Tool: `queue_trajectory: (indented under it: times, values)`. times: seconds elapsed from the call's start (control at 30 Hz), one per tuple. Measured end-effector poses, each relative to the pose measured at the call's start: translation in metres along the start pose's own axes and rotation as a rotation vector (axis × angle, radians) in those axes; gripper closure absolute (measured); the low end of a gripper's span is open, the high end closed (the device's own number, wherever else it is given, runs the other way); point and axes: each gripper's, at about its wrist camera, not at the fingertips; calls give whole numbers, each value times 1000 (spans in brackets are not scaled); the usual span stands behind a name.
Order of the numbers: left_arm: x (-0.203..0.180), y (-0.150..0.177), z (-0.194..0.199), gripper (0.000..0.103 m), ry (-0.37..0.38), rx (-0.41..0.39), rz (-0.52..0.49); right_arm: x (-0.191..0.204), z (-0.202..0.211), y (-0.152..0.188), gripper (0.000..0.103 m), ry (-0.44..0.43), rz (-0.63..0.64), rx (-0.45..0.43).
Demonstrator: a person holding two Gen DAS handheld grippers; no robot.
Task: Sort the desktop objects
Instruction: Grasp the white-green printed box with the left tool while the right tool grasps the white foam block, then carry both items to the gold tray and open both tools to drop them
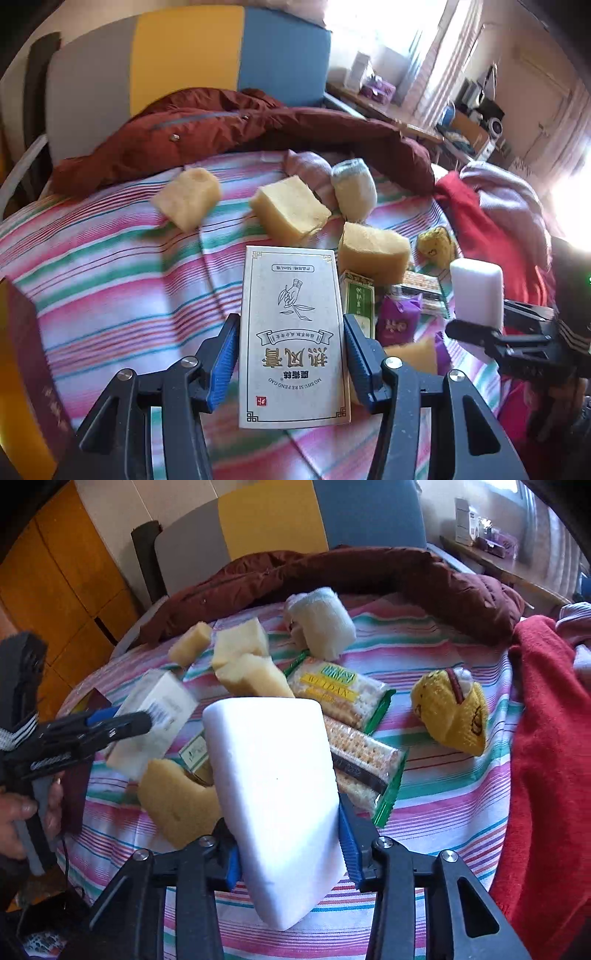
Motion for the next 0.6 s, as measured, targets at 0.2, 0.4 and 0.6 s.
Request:
queue_trajectory:
  times: [0.2, 0.4, 0.6]
  values:
    - [19, 12, 47, 49, -27, -65, 49, 11, 19, -6, 60, -57, -5, -59]
    - [56, 31, 102, 49, -74, -138, 130, 76, 43, -26, 60, -124, 135, -95]
    - [104, 53, 156, 49, -156, -214, 221, 173, 47, -44, 60, -274, 282, -114]
Point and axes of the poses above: each gripper's, at about its wrist camera, not at the fingertips, and z roughly against the way its jaws point, x to its left, y to its underside, and after that the axes turned 6 degrees about -x, right-handed
